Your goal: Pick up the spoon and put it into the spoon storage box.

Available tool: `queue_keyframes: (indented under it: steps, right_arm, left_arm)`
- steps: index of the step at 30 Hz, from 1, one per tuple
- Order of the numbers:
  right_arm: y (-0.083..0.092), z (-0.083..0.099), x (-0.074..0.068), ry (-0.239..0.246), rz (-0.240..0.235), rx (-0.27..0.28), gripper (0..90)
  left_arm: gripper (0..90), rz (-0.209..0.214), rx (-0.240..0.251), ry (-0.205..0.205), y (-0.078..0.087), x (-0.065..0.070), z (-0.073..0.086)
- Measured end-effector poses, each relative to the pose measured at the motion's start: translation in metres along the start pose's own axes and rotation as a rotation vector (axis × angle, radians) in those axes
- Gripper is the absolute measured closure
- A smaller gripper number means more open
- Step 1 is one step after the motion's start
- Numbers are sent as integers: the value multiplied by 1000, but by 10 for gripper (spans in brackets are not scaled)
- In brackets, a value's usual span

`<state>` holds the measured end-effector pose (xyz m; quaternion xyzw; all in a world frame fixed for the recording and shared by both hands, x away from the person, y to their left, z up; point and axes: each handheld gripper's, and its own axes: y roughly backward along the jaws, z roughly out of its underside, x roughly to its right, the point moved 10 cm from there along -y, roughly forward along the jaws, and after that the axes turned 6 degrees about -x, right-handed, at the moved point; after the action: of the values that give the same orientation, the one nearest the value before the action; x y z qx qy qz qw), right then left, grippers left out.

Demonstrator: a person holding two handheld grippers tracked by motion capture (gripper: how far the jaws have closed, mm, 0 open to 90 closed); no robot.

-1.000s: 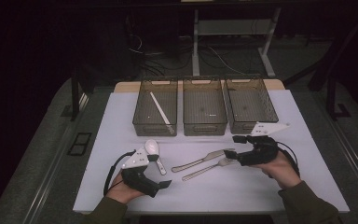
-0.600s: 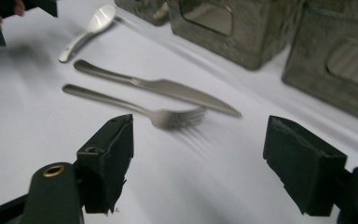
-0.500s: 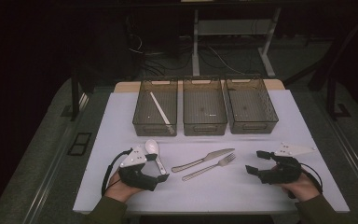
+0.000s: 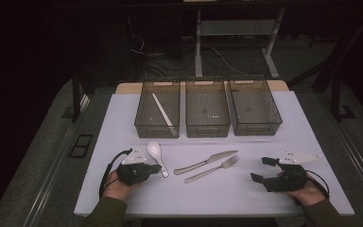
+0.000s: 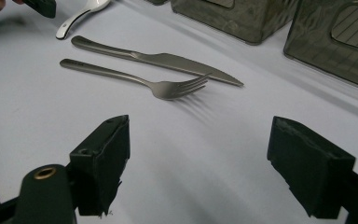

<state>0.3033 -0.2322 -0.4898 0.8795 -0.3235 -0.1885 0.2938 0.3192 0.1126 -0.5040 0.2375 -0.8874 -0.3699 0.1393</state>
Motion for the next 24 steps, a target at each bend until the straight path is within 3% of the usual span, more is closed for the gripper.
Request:
queue_keyframes:
  steps: [7, 13, 20, 24]
  right_arm:
    - [1, -1, 1, -2, 5, 4, 211]
    - [1, -1, 1, -7, 6, 6, 212]
    - [1, -1, 2, -12, 6, 9, 213]
    - [2, -2, 2, -12, 6, 11, 213]
  left_arm:
    - [891, 19, -62, -19, -11, 3, 7]
    - [891, 14, -50, -12, -15, 3, 3]
    - [891, -22, -51, -26, -21, -2, -5]
    - [891, -35, -40, -13, -24, -4, -8]
